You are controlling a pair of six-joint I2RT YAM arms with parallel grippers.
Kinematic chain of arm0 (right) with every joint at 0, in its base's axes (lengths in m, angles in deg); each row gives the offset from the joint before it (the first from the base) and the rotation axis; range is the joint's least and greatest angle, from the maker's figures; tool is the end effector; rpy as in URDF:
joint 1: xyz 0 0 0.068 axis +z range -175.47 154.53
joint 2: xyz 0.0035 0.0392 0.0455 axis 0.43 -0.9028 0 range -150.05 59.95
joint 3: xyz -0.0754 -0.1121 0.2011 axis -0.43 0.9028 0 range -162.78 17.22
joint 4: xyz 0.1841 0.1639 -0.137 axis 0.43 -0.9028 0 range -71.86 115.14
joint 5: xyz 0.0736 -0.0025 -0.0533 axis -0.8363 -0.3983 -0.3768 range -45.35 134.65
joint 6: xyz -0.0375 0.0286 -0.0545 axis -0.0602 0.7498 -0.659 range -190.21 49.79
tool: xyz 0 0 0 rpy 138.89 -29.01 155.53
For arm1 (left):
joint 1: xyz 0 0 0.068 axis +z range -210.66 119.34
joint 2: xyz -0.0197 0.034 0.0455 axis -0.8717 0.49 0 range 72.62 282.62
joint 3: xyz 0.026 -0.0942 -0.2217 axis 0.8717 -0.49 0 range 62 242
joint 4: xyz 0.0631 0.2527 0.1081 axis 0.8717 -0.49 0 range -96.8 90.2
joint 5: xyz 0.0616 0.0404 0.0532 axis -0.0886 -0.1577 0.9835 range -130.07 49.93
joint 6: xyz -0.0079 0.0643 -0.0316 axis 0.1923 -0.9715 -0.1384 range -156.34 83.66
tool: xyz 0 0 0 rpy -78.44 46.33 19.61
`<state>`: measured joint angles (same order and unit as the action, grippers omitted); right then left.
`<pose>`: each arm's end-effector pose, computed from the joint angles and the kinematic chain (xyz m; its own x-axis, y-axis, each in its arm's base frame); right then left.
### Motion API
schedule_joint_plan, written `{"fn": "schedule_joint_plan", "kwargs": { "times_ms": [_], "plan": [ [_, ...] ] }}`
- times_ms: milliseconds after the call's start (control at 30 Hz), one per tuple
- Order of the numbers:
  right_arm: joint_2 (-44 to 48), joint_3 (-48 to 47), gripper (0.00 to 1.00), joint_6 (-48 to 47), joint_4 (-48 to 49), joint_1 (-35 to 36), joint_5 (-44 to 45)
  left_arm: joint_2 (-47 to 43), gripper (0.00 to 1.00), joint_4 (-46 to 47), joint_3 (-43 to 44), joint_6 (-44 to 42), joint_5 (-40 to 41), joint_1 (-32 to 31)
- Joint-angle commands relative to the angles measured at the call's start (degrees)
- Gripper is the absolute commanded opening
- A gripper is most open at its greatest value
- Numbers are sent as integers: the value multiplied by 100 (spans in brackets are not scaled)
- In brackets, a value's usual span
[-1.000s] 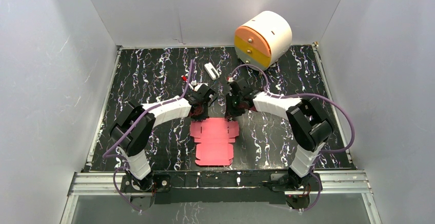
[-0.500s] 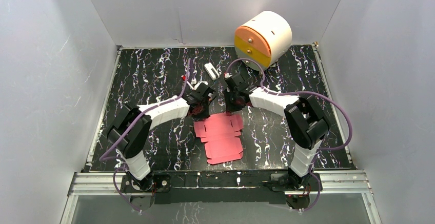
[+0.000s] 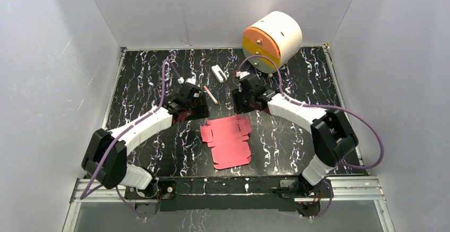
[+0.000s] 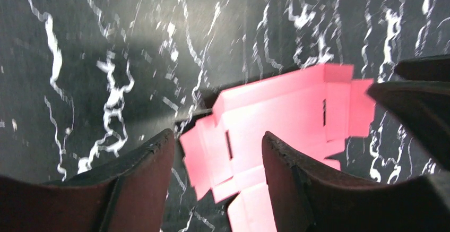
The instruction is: Fold the paper box
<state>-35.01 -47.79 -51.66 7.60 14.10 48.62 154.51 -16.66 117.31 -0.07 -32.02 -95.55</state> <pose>0.3043 0.2462 0.1653 -0.7294 -0.1911 -0.6569 -0.3876 0.9067 0.1666 0.2912 -0.1929 0.1863 -0.7405 -0.1976 -0.6424 0.0559 0.9344 -0.3519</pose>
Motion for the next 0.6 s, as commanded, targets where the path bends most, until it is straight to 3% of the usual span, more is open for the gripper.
{"fn": "schedule_joint_plan", "kwargs": {
  "times_ms": [0, 267, 567],
  "plan": [
    [504, 396, 54, -247, 415, 32, -566, -607, 61, -92, -618, 216, -583, 240],
    [981, 1680, 58, 167, 1969, 42, -1738, -856, 68, 414, -1411, 478, -1474, 378],
    [859, 2227, 56, 455, 2850, 42, -1901, -562, 61, 742, -1722, 627, -1832, 378]
  ]
}}
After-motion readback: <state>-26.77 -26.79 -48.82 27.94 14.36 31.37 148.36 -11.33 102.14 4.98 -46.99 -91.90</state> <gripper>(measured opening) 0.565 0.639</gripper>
